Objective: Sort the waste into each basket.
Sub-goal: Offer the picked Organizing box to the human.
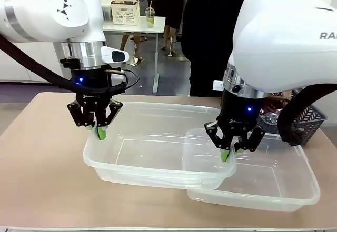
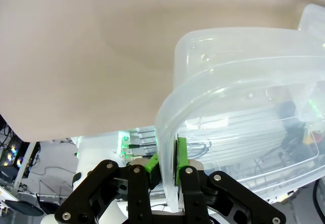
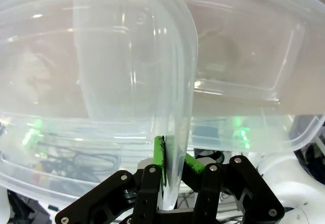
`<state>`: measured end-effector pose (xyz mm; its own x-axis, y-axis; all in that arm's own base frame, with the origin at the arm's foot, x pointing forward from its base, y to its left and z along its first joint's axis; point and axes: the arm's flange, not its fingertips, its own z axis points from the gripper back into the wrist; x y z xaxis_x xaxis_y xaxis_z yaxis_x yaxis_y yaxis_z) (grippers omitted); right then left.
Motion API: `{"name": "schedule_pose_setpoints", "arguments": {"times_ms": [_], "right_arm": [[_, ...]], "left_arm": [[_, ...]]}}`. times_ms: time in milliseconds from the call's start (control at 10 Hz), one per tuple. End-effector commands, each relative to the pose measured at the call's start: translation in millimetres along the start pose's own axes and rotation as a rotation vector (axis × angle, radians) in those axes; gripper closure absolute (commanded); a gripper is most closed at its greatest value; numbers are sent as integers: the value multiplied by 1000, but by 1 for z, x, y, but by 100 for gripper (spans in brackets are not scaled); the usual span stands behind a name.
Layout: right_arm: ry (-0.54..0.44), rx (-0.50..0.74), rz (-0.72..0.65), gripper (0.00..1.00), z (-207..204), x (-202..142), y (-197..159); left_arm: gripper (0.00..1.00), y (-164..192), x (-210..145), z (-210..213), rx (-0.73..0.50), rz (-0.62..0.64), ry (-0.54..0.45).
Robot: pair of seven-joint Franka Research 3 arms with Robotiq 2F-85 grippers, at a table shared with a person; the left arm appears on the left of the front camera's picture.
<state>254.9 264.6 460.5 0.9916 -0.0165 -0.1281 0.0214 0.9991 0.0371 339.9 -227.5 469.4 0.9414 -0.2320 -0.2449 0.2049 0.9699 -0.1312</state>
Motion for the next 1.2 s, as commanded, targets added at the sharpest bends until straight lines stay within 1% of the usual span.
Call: {"name": "schedule_pose_setpoints", "arguments": {"times_ms": [0, 1100], "right_arm": [[12, -14, 23, 94, -2, 3, 4], [12, -14, 23, 94, -2, 3, 4]], "left_arm": [[93, -1, -2, 1, 3, -5, -2], [93, -1, -2, 1, 3, -5, -2]]}}
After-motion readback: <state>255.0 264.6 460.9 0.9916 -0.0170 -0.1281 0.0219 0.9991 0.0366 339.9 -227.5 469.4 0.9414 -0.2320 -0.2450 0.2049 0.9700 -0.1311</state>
